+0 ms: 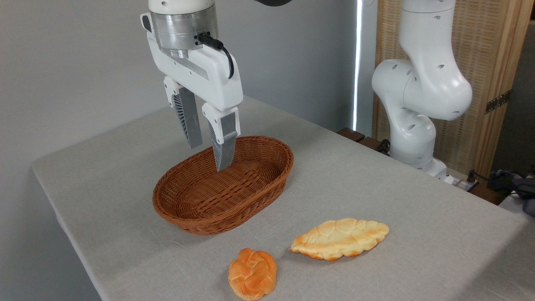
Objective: Put bread into the basket
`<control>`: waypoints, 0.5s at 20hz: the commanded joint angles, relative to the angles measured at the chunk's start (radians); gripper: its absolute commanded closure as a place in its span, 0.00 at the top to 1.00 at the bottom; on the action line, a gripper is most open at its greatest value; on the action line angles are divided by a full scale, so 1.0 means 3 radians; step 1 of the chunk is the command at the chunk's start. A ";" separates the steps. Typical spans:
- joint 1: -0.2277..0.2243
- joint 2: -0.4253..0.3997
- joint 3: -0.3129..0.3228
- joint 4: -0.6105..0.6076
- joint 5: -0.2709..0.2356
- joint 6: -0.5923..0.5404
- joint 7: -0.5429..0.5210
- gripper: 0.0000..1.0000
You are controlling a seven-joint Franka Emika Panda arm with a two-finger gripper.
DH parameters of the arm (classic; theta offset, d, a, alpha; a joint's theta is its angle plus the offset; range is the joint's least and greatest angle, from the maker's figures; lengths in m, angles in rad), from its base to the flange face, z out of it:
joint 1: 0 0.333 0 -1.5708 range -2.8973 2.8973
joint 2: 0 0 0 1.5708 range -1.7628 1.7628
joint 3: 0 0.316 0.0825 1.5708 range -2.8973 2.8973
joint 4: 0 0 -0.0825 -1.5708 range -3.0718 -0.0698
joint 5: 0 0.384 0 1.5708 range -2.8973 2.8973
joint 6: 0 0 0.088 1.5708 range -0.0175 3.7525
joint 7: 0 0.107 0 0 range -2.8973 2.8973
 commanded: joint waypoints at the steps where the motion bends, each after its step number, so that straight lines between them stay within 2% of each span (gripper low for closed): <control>1: 0.0006 -0.0064 0.0069 -0.0193 0.0110 0.0144 0.0069 1.00; 4: 0.0006 -0.0064 0.0069 -0.0327 0.0131 0.0379 0.0069 1.00; 8: 0.0006 -0.0064 0.0099 -0.0602 0.0136 0.0869 0.0074 1.00; 10: 0.0006 -0.0064 0.0155 -0.0659 0.0136 0.0952 0.0109 1.00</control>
